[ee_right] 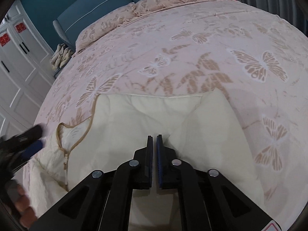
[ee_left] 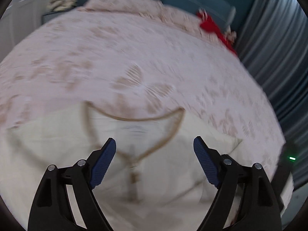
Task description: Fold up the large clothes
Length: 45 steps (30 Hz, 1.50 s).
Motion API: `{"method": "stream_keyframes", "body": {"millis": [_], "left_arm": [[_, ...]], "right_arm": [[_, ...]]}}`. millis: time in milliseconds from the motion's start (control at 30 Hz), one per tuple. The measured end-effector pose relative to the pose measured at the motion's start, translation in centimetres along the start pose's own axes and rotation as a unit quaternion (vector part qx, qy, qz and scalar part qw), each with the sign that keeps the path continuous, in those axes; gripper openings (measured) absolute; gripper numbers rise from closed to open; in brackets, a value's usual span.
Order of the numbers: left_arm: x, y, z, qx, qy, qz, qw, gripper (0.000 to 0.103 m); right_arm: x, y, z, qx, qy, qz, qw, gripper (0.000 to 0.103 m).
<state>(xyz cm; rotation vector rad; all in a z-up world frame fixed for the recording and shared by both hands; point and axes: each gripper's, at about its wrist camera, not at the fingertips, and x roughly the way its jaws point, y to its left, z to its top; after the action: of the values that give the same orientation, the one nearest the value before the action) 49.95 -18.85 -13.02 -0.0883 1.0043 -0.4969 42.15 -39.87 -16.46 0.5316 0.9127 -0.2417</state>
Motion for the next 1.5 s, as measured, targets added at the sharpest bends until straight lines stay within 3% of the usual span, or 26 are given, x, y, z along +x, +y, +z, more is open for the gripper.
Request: {"method": "stream_keyframes", "body": {"millis": [100,167,300,433,500,533,567,667,767,900,933,1167,1300,1500], "left_arm": [[4.4,-2.3,-0.7,0.016,0.039,0.018,0.9990,0.073],[6.7,-3.1,-1.5,0.041,0.050,0.053,0.9965,0.070],[7.0,-2.5,-2.1,0.036,0.013,0.076,0.9964,0.071],[4.4,-0.4,-1.5,-0.028,-0.028,0.099,0.9943,0.064],[0.7,1.9,-1.2,-0.058,-0.067,0.087,0.9923,0.065],[-1.0,3.0,-1.0,-0.051,-0.076,0.090,0.9918,0.066],[-2.1,4.1,-0.7,-0.038,-0.080,0.102,0.9908,0.067],[-2.8,7.8,-0.2,-0.017,-0.060,0.142,0.9879,0.067],[-1.2,10.1,-0.2,-0.015,-0.017,0.167,0.9856,0.066],[1.2,10.5,-1.3,0.006,-0.004,0.184,0.9829,0.067],[1.5,10.4,-1.8,0.016,-0.007,0.193,0.9811,0.067],[1.7,10.5,-2.6,0.010,-0.037,0.199,0.9792,0.072],[2.0,10.8,-2.8,0.006,-0.050,0.199,0.9787,0.073],[2.2,10.6,-3.0,0.009,-0.059,0.207,0.9766,0.075]], "right_arm": [[1.0,-1.0,0.1,0.001,0.005,0.004,1.000,0.000],[1.3,-1.9,0.2,0.013,0.000,0.011,1.000,0.000],[1.5,-3.2,0.3,0.043,-0.024,-0.005,0.999,0.000],[0.3,-3.5,0.3,0.077,-0.066,-0.052,0.993,0.000],[-1.6,-3.0,0.5,0.072,-0.095,-0.081,0.989,0.000],[-2.8,-2.3,0.7,0.055,-0.112,-0.077,0.989,0.014],[-4.0,-0.6,1.0,0.023,-0.123,-0.062,0.990,0.013],[-3.9,4.5,1.4,-0.070,-0.086,-0.009,0.994,0.013],[0.1,10.9,0.5,-0.144,0.001,0.061,0.988,0.011],[5.9,14.6,-1.1,-0.210,0.069,0.027,0.975,0.010],[6.7,14.7,-1.4,-0.213,0.075,0.022,0.974,0.003],[7.7,10.7,-0.2,-0.123,0.041,0.031,0.991,0.000],[7.7,10.7,-0.7,-0.118,0.014,0.015,0.993,0.000],[7.9,10.8,-0.8,-0.126,0.011,0.006,0.992,0.000]]}}
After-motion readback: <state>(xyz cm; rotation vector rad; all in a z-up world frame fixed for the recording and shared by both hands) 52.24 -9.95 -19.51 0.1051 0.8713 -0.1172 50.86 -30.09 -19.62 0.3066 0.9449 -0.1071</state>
